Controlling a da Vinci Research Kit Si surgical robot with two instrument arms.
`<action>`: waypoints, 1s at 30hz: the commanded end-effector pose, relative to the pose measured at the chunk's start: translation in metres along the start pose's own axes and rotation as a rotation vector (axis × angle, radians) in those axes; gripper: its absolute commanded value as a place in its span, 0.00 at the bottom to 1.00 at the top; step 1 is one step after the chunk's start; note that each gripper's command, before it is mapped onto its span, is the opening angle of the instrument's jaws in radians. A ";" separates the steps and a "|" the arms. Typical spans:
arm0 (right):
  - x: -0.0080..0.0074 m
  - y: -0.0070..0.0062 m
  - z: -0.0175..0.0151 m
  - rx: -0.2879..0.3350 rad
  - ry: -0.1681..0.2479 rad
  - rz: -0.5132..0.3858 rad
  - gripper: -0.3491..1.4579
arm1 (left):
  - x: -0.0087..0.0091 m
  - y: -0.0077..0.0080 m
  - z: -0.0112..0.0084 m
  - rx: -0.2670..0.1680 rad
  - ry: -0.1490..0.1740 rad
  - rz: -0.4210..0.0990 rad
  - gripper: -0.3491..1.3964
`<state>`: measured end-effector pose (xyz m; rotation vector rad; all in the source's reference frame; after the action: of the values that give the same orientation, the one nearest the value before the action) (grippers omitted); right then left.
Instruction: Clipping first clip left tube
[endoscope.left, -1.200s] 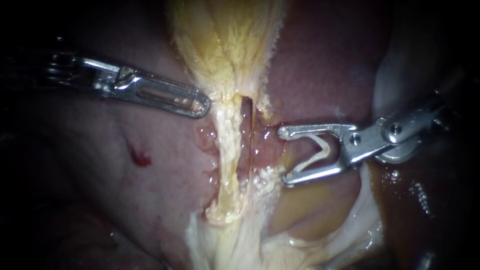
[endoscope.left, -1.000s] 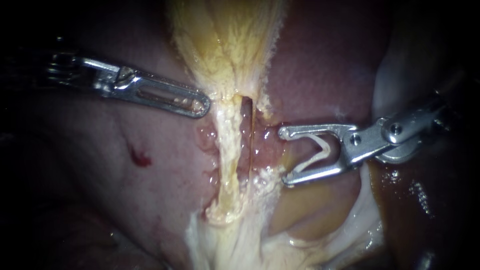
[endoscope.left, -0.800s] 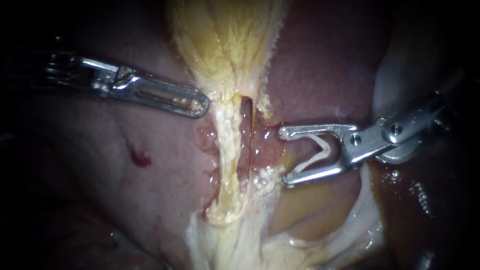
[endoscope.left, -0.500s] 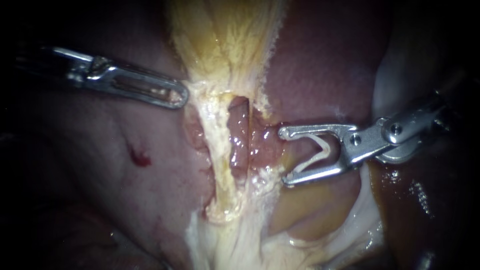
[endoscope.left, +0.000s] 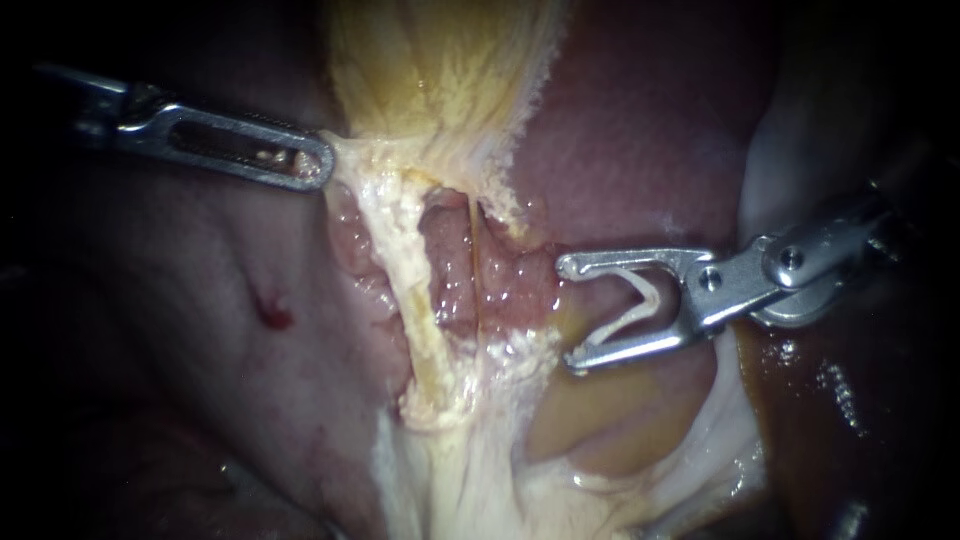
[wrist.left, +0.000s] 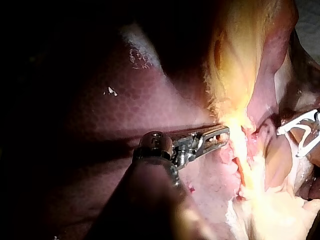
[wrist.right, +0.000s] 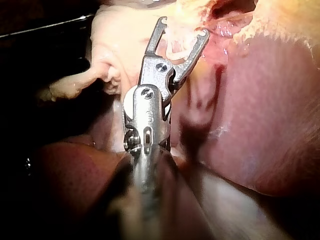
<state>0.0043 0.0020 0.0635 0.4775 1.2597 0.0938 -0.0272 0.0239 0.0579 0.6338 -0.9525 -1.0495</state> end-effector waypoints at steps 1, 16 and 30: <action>0.0001 0.0000 0.0002 -0.003 0.000 0.000 0.47 | 0.0000 0.0000 0.0000 0.000 0.000 0.000 0.00; 0.0016 0.0000 0.0056 0.017 0.007 0.146 0.47 | 0.0000 -0.0003 0.0002 -0.002 -0.002 -0.001 0.00; -0.0021 0.0011 0.0109 0.044 -0.002 0.253 0.47 | 0.0001 -0.0007 0.0002 -0.004 -0.003 -0.002 0.00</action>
<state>0.0142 -0.0010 0.0688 0.6767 1.1948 0.2852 -0.0277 0.0235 0.0573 0.6297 -0.9520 -1.0549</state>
